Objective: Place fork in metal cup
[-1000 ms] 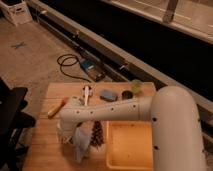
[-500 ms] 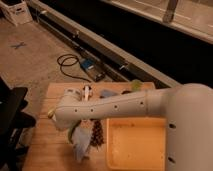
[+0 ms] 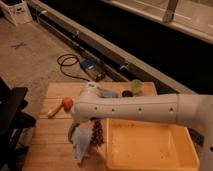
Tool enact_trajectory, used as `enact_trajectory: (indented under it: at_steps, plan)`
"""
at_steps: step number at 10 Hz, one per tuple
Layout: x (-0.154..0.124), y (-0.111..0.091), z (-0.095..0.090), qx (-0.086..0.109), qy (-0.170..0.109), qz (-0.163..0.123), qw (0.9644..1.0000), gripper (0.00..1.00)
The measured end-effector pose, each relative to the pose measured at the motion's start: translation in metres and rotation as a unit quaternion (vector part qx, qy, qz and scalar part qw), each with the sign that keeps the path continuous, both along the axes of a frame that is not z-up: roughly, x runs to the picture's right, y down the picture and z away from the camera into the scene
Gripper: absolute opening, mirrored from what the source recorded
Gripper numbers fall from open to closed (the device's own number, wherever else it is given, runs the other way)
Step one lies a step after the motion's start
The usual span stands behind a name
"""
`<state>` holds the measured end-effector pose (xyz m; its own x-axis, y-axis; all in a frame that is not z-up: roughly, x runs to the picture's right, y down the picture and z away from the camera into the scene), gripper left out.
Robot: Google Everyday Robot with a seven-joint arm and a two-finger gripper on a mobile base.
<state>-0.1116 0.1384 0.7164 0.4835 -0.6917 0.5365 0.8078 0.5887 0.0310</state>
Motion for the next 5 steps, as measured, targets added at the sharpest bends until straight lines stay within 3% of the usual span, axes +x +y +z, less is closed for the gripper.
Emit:
enact_trajectory:
  at_steps: [2, 5]
  plan:
    - [0.035, -0.014, -0.002, -0.001, 0.018, 0.024, 0.9996, 0.14]
    - [0.037, -0.015, -0.002, -0.002, 0.02, 0.026, 0.9995, 0.14]
